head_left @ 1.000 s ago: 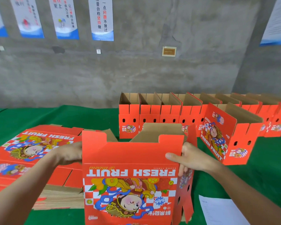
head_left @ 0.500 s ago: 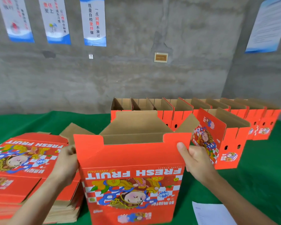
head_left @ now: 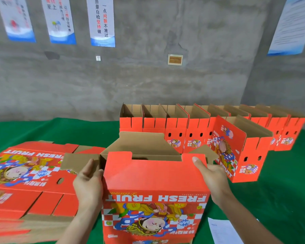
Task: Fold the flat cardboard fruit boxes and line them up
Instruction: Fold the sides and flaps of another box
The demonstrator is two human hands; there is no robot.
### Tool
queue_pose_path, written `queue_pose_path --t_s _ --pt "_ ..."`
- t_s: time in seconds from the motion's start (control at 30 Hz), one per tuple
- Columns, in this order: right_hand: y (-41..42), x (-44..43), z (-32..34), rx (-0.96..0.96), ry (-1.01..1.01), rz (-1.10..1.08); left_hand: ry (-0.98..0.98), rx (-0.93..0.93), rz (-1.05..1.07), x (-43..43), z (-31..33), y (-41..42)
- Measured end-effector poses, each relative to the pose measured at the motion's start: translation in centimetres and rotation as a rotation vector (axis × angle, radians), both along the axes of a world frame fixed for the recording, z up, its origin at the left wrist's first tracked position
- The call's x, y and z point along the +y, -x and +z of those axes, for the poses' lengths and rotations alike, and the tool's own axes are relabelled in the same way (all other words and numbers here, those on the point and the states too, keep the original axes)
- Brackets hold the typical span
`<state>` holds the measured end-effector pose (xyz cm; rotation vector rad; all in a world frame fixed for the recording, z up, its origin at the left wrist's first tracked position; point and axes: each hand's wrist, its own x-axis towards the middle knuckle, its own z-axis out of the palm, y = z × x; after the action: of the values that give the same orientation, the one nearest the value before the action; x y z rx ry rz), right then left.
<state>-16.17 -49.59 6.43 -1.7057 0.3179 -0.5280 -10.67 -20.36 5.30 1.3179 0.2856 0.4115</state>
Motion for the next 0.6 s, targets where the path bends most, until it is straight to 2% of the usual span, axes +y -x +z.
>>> queue_pose_path --t_s 0.1,0.23,0.4,0.53,0.6 --pt "-0.4 0.1 0.1 0.0 -0.039 0.044 -0.057 -0.025 -0.003 0.0 0.0 0.2" --pt "-0.8 0.5 0.8 0.014 0.098 0.045 -0.225 -0.04 -0.052 0.4 0.6 0.6" --pt "-1.1 0.8 1.1 0.02 0.32 0.01 -0.677 -0.086 -0.046 1.1 1.3 0.3" --pt "-1.6 0.5 1.0 0.131 0.675 -0.055 -1.084 -0.039 -0.068 1.4 2.1 -0.8" --pt "-1.5 0.7 1.4 0.123 0.777 -0.044 -1.21 -0.002 -0.068 1.3 2.3 -1.1"
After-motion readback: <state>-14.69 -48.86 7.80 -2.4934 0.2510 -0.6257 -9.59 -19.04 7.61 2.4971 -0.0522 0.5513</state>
